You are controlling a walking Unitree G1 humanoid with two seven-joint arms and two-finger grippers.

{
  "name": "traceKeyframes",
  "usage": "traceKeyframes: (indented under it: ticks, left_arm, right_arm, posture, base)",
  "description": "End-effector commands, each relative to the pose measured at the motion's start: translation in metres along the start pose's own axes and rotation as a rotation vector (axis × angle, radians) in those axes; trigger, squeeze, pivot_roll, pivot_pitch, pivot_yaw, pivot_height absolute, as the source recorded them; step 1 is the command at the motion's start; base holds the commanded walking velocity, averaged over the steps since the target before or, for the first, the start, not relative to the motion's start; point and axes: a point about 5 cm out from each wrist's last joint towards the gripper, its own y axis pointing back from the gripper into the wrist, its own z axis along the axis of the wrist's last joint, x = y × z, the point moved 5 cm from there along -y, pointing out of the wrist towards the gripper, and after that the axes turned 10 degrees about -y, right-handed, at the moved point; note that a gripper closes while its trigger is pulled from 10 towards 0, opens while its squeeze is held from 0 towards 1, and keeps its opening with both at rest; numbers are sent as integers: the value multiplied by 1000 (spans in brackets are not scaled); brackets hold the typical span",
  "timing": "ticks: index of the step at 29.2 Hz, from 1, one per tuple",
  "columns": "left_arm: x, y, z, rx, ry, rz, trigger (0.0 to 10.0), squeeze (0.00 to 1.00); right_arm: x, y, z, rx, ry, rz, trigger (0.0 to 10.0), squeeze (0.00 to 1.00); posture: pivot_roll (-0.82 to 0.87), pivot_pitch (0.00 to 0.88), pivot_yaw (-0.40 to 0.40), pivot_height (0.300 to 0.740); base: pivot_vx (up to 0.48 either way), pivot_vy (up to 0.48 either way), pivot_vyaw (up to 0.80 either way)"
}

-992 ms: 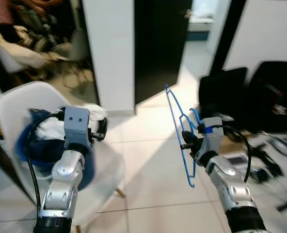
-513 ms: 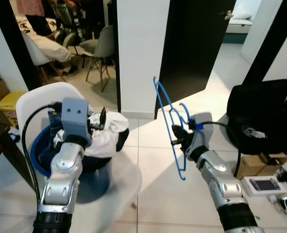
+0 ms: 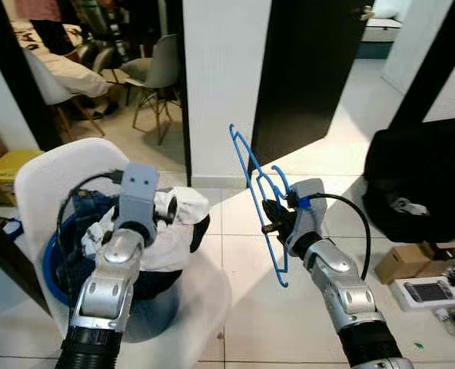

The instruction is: Hang hanger

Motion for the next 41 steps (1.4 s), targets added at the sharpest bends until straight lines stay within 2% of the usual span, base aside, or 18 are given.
traceKeyframes:
  ticks: [1, 8, 13, 17, 19, 24, 25, 26, 27, 28, 32, 35, 37, 41]
  left_arm:
    - [6, 2, -22, 95, 26, 27, 10000, 0]
    - [23, 3, -36, 160, 47, 113, 10000, 0]
    - [18, 5, -51, 221, 66, 94, 10000, 0]
    - [15, 5, -55, 236, 61, 75, 10000, 0]
    - [12, 4, -62, 255, 38, 53, 10000, 0]
    - [16, -2, -72, 266, -17, 52, 10000, 0]
    - [17, -2, -73, 264, -17, 52, 8235, 0]
    - [17, -2, -73, 264, -17, 52, 8235, 0]
    - [17, -3, -72, 262, -15, 52, 6039, 0]
    - [19, -4, -70, 254, -16, 57, 0, 0]
    - [19, -4, -70, 252, -16, 59, 0, 0]
    - [24, -5, -68, 244, -13, 71, 0, 0]
    - [33, -6, -65, 230, -16, 92, 0, 0]
    - [37, -6, -63, 224, -16, 102, 0, 0]
  right_arm:
    - [0, 0, -4, 16, 2, -1, 10000, 0]
    - [0, 0, -5, 20, 5, 1, 10000, 0]
    - [0, 0, -5, 21, 7, 0, 10000, 0]
    - [0, 0, -5, 22, 7, -1, 10000, 0]
    - [0, 0, -5, 22, 8, -3, 10000, 0]
    - [0, 0, -5, 21, 7, -5, 10000, 0]
    - [0, 1, -5, 20, 6, -5, 10000, 0]
    - [0, 1, -5, 20, 6, -5, 10000, 0]
    - [1, 1, -5, 20, 6, -5, 10000, 0]
    - [1, 1, -6, 20, 5, -5, 10000, 0]
    - [1, 1, -6, 20, 6, -5, 10000, 0]
    - [1, 1, -6, 19, 6, -6, 10000, 0]
    - [0, 1, -6, 20, 6, -9, 10000, 0]
    - [0, 1, -6, 20, 5, -9, 10000, 0]
  posture:
    - [13, 21, -25, 740]
    - [14, 21, -27, 740]
    - [8, 25, -27, 740]
    - [9, 26, -27, 740]
    - [5, 26, -27, 740]
    - [1, 28, -25, 740]
    - [-1, 27, -24, 740]
    - [-1, 27, -24, 740]
    - [-2, 28, -23, 740]
    - [-3, 27, -22, 740]
    - [-5, 27, -21, 740]
    - [-5, 28, -20, 740]
    - [-2, 28, -21, 740]
    - [-1, 28, -22, 740]
  base:
    - [0, 0, 0]
    - [0, 0, 0]
    - [0, 0, 0]
    - [0, 0, 0]
    - [0, 0, 0]
    - [0, 0, 0]
    - [0, 0, 0]
    - [0, 0, 0]
    - [0, 0, 0]
    - [0, 0, 0]
    - [0, 0, 0]
    - [0, 0, 0]
    - [0, 0, 0]
    - [0, 0, 0]
